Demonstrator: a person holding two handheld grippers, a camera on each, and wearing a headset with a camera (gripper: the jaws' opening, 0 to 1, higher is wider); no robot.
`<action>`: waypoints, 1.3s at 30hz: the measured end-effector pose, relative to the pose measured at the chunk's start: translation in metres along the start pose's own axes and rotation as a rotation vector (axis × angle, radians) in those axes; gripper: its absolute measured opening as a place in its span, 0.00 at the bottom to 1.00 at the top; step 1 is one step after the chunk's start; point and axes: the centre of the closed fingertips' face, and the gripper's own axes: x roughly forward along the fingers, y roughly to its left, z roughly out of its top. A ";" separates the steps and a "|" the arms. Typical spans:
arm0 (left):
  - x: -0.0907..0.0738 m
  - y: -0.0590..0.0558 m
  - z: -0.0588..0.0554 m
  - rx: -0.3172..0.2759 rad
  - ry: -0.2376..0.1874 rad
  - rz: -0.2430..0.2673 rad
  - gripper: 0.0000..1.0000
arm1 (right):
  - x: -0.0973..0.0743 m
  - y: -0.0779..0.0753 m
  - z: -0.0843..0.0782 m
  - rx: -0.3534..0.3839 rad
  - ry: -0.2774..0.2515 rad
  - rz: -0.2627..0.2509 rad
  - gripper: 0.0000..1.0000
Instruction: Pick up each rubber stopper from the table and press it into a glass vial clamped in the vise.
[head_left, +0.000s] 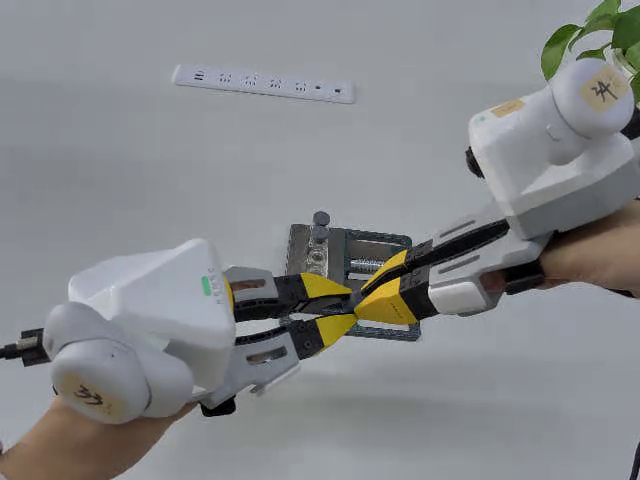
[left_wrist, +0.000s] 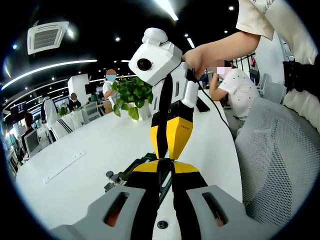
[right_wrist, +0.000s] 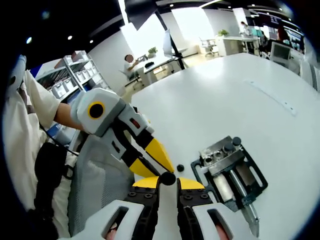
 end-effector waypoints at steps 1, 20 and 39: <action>0.000 0.001 0.000 0.002 0.000 0.003 0.05 | 0.000 0.000 0.001 0.003 -0.005 0.003 0.08; -0.002 0.006 0.000 0.011 0.006 0.035 0.05 | 0.003 0.000 0.006 0.067 -0.036 -0.006 0.08; -0.004 0.005 -0.003 -0.021 0.002 0.047 0.05 | 0.006 0.003 0.004 0.073 -0.023 -0.013 0.06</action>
